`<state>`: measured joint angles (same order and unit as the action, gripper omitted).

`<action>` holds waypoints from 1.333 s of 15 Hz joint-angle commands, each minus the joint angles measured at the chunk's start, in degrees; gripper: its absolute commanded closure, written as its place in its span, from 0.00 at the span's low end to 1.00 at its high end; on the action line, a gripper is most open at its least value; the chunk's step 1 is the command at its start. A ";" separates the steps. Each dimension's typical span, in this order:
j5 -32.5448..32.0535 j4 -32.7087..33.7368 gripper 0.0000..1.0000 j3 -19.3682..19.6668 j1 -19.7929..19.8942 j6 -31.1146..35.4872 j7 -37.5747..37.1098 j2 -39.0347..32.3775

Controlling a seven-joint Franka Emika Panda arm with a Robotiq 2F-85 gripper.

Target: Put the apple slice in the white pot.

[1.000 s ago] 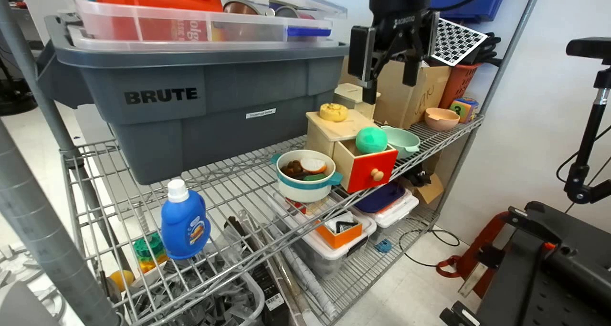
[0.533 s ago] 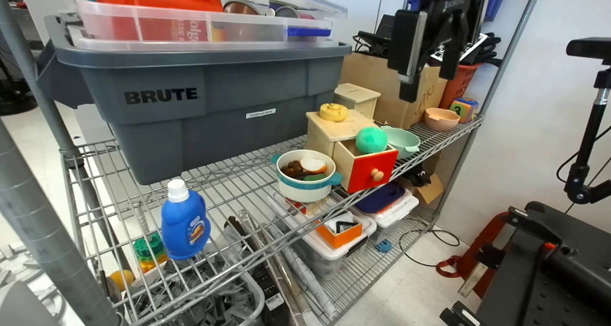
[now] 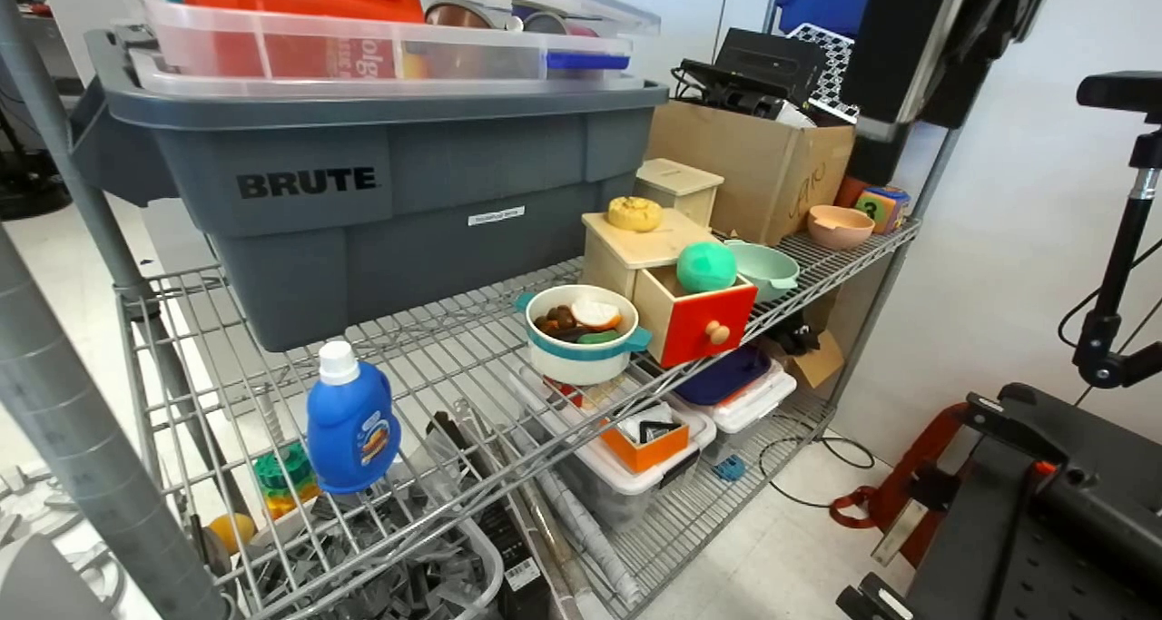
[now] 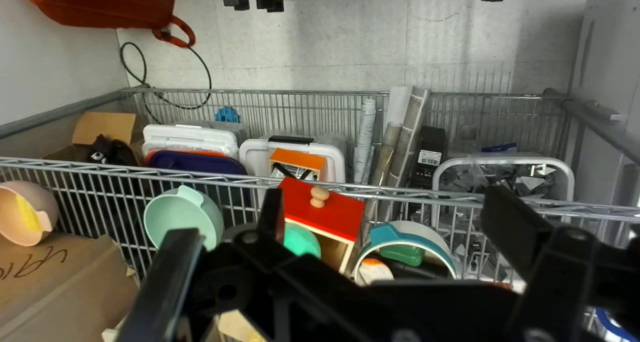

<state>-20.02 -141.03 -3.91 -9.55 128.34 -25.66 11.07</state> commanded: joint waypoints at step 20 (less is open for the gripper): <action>1.63 -4.25 0.00 -2.11 9.59 -0.03 3.21 9.96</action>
<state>-18.98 -145.35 -4.86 -1.13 128.34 -22.92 20.96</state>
